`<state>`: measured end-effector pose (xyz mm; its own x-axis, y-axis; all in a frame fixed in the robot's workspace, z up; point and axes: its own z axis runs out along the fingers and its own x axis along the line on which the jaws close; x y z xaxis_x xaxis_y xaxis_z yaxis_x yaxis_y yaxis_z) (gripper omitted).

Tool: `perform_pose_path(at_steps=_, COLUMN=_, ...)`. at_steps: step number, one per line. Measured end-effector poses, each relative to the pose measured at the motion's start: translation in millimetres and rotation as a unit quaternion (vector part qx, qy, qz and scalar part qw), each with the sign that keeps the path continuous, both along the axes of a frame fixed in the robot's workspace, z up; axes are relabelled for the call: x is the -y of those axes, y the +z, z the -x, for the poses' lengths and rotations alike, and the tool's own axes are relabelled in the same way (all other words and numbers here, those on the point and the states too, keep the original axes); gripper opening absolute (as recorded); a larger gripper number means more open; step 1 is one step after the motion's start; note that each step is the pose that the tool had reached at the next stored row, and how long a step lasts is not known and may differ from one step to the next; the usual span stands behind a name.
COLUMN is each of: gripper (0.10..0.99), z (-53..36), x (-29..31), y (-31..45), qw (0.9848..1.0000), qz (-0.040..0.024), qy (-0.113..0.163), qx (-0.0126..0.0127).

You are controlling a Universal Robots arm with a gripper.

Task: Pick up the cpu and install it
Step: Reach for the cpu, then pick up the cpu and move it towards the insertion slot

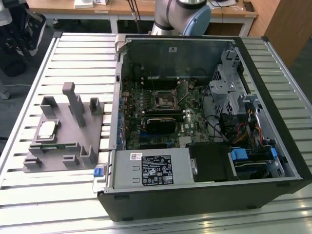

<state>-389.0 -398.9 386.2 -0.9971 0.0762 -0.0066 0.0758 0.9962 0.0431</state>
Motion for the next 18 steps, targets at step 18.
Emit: perform_pose_path(at_steps=18, gripper=0.106, z=61.8, x=0.0, y=-3.5, qw=1.0, qz=-0.0001, qy=0.0, qx=-0.0013)
